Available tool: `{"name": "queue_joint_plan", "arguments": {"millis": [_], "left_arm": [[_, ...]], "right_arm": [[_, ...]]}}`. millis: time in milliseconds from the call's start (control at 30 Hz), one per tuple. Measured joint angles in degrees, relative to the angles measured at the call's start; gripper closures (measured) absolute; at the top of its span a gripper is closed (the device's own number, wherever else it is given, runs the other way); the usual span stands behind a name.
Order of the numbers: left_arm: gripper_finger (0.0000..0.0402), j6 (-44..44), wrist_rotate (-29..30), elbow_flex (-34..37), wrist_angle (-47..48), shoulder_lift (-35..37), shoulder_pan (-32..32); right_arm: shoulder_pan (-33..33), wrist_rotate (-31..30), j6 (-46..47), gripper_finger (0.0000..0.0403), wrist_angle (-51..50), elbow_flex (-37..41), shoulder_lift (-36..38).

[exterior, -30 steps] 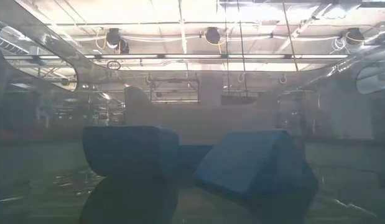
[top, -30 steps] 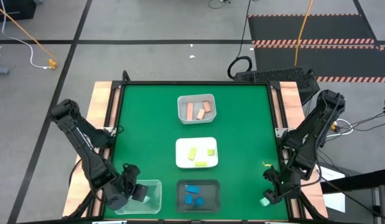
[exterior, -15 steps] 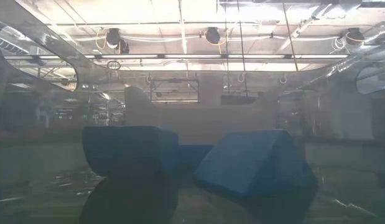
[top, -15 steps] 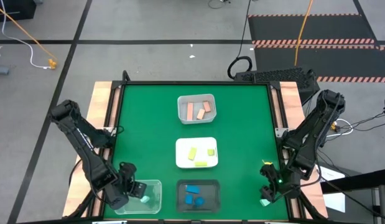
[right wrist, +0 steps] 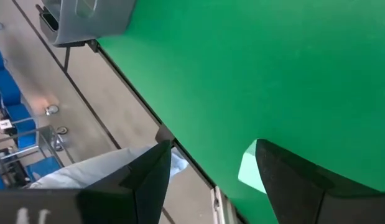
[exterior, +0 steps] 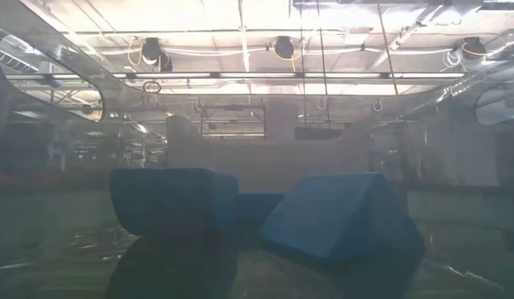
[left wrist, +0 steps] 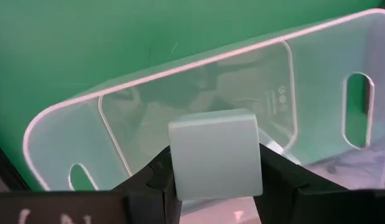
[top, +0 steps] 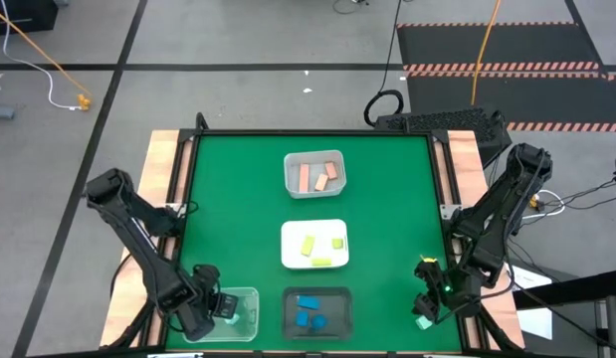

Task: Sort & place blocks by color
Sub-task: Put the left light blue block into the transparent bin, then put the light blue block into the transparent bin

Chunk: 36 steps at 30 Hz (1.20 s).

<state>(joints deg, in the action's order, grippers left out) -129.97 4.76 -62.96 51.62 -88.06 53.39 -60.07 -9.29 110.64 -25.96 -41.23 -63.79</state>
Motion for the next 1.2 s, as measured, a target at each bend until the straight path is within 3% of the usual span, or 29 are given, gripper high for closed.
{"name": "queue_joint_plan", "arguments": {"millis": [467, 800, 1000, 1200], "left_arm": [[0.0229, -1.5, 0.0, 0.0, -2.3, -4.2, 0.0], [0.0227, -0.8, 0.2, 0.0, -3.5, -4.2, 0.3], [0.0227, 2.3, 0.7, 0.0, -10.5, -2.6, 0.3], [0.0227, 3.2, 6.4, 0.0, -12.0, 0.6, 0.4]], "right_arm": [[0.0, -4.2, -1.0, 0.0179, -2.1, 0.0, 0.0], [0.0, -4.0, -1.8, 0.0179, -0.2, 0.0, 0.0], [0.0, 1.8, -1.7, 0.0179, 7.0, 0.0, 0.0], [0.0, 3.5, -0.4, 0.0179, 6.8, 0.0, -1.4]]}}
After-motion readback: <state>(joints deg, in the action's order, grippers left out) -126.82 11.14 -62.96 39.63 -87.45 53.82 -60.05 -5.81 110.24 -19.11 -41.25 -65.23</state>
